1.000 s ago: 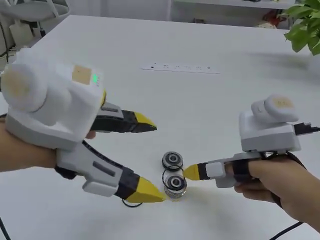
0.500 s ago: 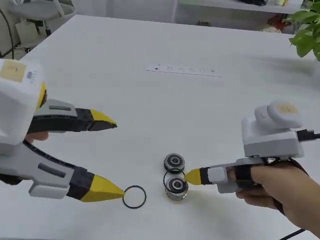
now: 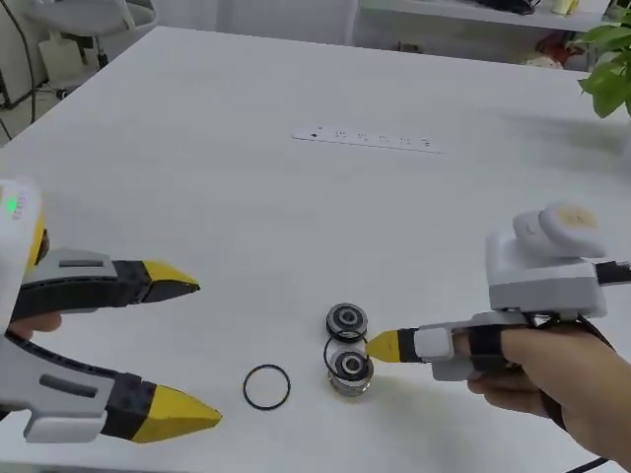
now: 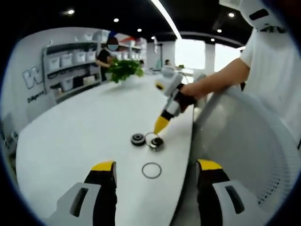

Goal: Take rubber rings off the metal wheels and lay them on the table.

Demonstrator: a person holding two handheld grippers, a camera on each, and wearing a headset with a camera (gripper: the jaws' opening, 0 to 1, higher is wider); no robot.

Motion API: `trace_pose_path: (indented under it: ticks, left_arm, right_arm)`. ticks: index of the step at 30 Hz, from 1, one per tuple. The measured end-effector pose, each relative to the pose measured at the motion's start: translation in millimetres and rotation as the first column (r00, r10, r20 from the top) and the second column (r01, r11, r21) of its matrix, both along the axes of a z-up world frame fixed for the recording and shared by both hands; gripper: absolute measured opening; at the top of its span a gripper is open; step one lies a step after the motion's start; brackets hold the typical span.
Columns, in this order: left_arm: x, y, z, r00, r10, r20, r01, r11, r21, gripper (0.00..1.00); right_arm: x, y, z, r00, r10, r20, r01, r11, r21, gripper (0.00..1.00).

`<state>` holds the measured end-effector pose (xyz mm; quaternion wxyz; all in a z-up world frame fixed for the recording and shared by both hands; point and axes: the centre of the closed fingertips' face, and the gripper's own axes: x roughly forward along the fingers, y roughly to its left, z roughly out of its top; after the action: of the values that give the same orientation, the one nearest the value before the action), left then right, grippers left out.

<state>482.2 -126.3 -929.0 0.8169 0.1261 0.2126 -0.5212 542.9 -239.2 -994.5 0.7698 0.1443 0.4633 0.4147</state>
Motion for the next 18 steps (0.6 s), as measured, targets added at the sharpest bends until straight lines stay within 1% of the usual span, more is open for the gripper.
trace_pose_path:
  ticks: [6,9,12,14,18]
  left_arm:
    - [-6.1,0.1,-9.5,1.000,0.005,-0.019,-0.004,1.000,0.010,0.71]
    - [-6.4,0.8,-10.3,0.999,0.019,-0.026,-0.019,1.000,-0.001,0.71]
    - [-6.4,0.7,-10.7,0.999,0.029,-0.026,-0.029,1.000,-0.006,0.71]
    - [-8.4,-0.7,-11.3,0.999,0.029,-0.030,-0.029,0.999,-0.012,0.71]
    - [-11.3,0.2,-15.2,0.999,0.033,-0.033,-0.033,0.999,-0.006,0.71]
  right_arm:
    - [-0.1,0.4,2.0,1.000,-0.008,-0.001,0.008,1.000,0.007,0.00]
    - [-0.6,0.9,2.6,1.000,-0.008,0.000,0.008,1.000,0.008,0.00]
    - [-1.1,1.3,3.1,1.000,-0.006,0.001,0.006,1.000,0.008,0.00]
    - [-1.3,1.5,3.5,1.000,-0.006,0.003,0.006,1.000,0.008,0.00]
    - [-1.5,1.7,4.3,1.000,-0.007,0.005,0.007,1.000,0.009,0.00]
